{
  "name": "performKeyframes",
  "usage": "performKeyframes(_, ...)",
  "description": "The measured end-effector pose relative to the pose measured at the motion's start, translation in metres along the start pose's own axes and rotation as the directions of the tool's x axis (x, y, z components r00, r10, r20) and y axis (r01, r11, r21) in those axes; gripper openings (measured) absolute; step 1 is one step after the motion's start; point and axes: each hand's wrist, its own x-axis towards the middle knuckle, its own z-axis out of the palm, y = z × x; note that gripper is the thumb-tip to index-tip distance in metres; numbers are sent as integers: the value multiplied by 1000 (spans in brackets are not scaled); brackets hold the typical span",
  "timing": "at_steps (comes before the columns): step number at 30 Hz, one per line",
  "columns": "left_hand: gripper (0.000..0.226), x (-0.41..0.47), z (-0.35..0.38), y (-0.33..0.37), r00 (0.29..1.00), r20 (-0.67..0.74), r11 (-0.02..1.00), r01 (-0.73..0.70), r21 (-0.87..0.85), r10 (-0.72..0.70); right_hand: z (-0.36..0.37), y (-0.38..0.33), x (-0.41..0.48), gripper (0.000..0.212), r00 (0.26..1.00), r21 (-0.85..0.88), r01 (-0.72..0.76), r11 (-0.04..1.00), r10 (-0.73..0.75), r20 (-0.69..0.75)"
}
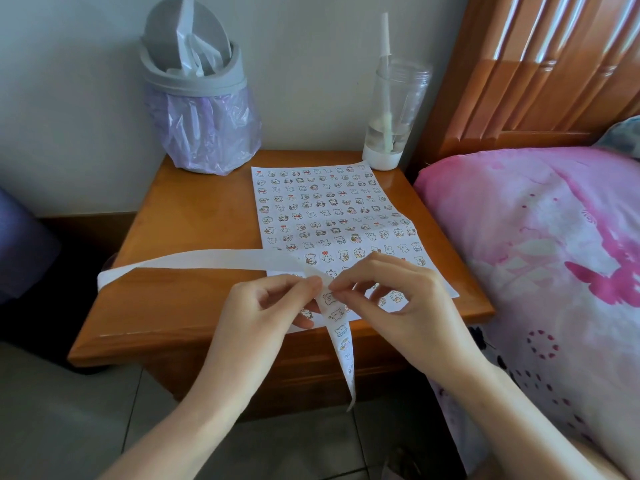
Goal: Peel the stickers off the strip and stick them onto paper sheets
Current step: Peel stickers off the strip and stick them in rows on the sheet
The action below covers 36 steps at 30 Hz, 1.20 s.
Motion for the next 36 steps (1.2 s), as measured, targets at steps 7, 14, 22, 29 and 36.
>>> performKeyframes(7,18,1,-1,0,1000,-10,1000,-11,-2,11,3,-1,0,10,999,-32,45,998,-45,-20)
performKeyframes(14,17,-1,0,0,999,-3,999,-41,21,41,1,-3,1,4,994,81,-111,991,109,29)
performKeyframes(22,14,1,1,-1,994,-45,990,-89,108,95,-7,-6,4,7,980,75,-192,978,187,71)
performKeyframes(29,8,1,1,-3,995,-2,982,-99,159,100,-78,32,0,8,837,66,-546,835,542,73)
performKeyframes(36,13,3,2,-7,990,42,961,-141,238,134,-95,50,-6,10,745,-36,-661,750,661,94)
